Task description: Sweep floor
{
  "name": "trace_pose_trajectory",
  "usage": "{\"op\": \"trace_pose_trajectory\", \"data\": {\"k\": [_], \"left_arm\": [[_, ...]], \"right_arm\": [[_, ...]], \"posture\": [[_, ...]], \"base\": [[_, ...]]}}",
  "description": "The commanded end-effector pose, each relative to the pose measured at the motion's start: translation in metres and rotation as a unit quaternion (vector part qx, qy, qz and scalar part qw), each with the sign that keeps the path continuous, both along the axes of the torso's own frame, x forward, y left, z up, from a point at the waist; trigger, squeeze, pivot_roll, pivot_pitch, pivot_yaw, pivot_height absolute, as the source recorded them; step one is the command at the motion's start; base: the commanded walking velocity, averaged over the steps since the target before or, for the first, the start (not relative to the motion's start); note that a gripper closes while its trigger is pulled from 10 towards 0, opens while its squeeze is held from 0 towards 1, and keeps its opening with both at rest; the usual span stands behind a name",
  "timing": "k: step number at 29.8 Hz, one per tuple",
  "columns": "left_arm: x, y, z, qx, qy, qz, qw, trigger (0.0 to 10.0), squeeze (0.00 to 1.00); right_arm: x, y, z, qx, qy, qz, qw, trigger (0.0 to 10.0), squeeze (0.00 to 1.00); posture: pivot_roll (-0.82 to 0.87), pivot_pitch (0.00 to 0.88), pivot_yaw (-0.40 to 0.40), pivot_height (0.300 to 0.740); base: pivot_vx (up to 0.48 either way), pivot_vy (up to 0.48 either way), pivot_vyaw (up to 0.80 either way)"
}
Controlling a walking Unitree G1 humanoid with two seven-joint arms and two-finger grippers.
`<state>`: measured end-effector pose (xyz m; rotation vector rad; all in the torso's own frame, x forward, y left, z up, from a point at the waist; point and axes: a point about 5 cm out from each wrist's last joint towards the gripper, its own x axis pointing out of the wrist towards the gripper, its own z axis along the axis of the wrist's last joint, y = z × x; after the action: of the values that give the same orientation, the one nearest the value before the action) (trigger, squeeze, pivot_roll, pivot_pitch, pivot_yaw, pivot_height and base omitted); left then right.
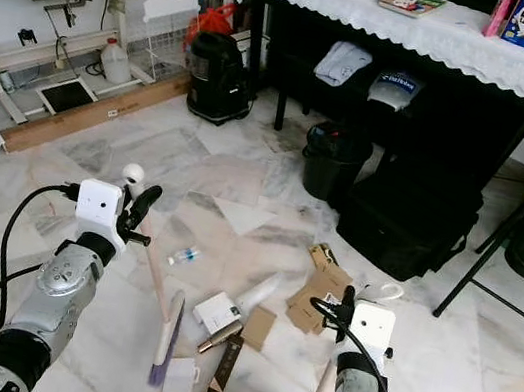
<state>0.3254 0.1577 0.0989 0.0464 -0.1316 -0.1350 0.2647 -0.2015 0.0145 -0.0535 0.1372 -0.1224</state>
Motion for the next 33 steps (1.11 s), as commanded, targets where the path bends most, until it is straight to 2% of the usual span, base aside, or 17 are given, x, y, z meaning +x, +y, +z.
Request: {"op": "trace_pose_trajectory", "data": {"k": [1,7,10,13,18,21,24,33], "left_arm": [[0.002,0.003,0.007,-0.005,-0.019,0.006,1.0,10.0,0.0],[0.002,0.003,0.007,-0.005,-0.018,0.008,1.0,10.0,0.0],[0.003,0.003,0.008,-0.006,-0.019,0.008,1.0,10.0,0.0],[0.003,0.003,0.008,-0.006,-0.019,0.008,1.0,10.0,0.0],[0.003,0.002,0.007,-0.006,-0.018,0.008,1.0,10.0,0.0],[0.003,0.001,0.007,-0.007,-0.018,0.008,1.0,10.0,0.0],[0.004,0.002,0.008,-0.007,-0.018,0.008,1.0,10.0,0.0],[0.004,0.002,0.008,-0.005,-0.018,0.009,1.0,10.0,0.0]], "right_arm": [[0.002,0.009,0.001,0.009,0.014,0.036,0.999,10.0,0.0],[-0.004,0.019,-0.009,0.019,0.064,0.105,0.992,10.0,0.0],[-0.009,0.024,-0.013,0.026,0.098,0.155,0.983,10.0,0.0],[-0.014,0.025,-0.016,0.031,0.128,0.178,0.975,10.0,0.0],[-0.03,0.029,-0.027,0.045,0.214,0.242,0.945,10.0,0.0],[-0.035,0.029,-0.029,0.044,0.237,0.26,0.935,10.0,0.0],[-0.037,0.028,-0.029,0.045,0.253,0.26,0.931,10.0,0.0],[-0.038,0.027,-0.024,0.058,0.278,0.245,0.927,10.0,0.0]], "posture": [[-0.12,0.0,0.032,0.74],[-0.12,0.0,0.028,0.74],[-0.13,0.0,0.03,0.74],[-0.13,0.0,0.03,0.74],[-0.13,0.0,0.027,0.74],[-0.13,0.0,0.027,0.74],[-0.13,0.0,0.027,0.74],[-0.13,0.0,0.03,0.74]], "base": [[0.0,0.0,0.0],[0.0,0.0,0.0],[0.0,0.0,0.0],[0.0,0.0,0.0],[0.0,0.0,0.0],[0.0,0.0,0.0],[0.0,0.0,0.0],[0.0,0.0,0.0]]}}
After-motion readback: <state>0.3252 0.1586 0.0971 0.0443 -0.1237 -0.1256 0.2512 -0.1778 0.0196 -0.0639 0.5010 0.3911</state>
